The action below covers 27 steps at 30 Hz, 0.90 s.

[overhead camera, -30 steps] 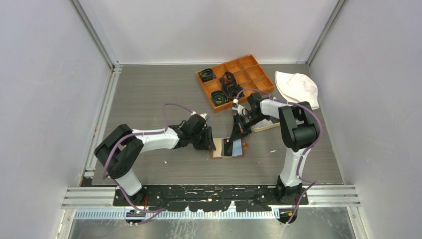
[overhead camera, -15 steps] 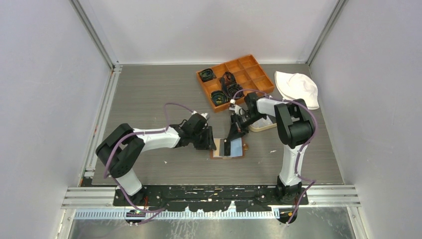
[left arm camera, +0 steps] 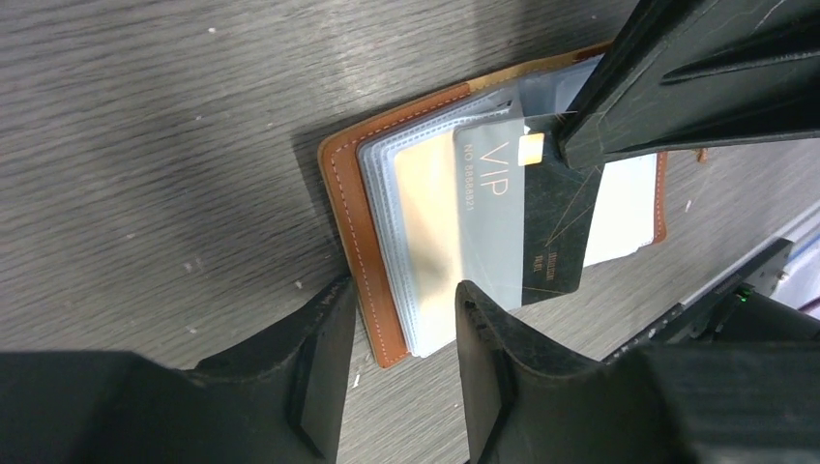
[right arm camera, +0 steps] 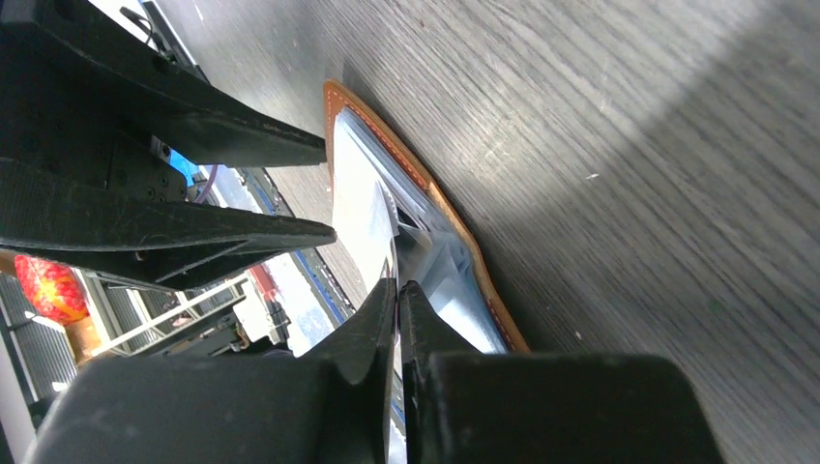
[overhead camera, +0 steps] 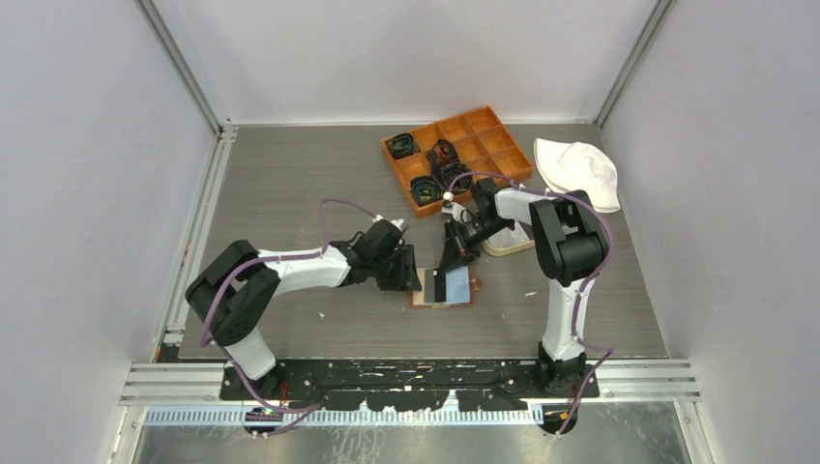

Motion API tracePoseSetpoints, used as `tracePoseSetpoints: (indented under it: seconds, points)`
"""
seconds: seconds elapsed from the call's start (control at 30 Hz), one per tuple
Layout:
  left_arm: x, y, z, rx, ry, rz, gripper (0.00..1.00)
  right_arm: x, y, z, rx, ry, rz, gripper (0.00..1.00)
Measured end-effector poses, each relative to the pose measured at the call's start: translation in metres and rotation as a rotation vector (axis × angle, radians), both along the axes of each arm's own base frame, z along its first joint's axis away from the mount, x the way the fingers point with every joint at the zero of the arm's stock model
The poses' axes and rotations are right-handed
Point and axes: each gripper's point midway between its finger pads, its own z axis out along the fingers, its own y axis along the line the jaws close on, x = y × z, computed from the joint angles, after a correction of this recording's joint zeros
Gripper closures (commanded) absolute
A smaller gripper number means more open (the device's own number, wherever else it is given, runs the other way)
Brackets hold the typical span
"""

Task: Put the credit cards into the card holder
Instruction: Insert the credit card into the card holder.

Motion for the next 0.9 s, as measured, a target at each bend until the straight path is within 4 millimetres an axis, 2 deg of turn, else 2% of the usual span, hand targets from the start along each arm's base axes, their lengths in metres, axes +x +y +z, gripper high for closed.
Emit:
tracePoseSetpoints:
  seconds: [0.13,0.27,0.33,0.53,0.67,0.8,0.9]
  points:
    - [0.001,0.009,0.006,0.043,-0.039,0.014,0.55,-0.001,0.003,-0.001,0.003,0.003,0.008,0.9]
    - [-0.001,0.009,0.033,0.041,-0.128,0.016,0.57,-0.003,0.004,-0.001,0.005,0.006,0.012,0.89]
    - [-0.009,0.0,0.047,0.028,-0.176,-0.011,0.59,-0.003,0.004,-0.001,0.006,0.007,0.012,0.89]
    - [-0.033,-0.057,0.074,-0.018,-0.264,-0.124,0.63,-0.003,0.004,-0.001,0.005,0.006,0.013,0.88]
    - [-0.041,-0.092,0.066,-0.02,-0.264,-0.175,0.65,-0.003,0.004,-0.001,0.005,0.006,0.013,0.87]
    - [-0.038,-0.107,0.043,0.019,-0.239,-0.187,0.64,-0.003,0.004,-0.001,0.006,0.005,0.014,0.87]
    - [-0.036,-0.111,0.028,0.046,-0.224,-0.189,0.65,-0.003,0.004,-0.001,0.006,0.004,0.015,0.87]
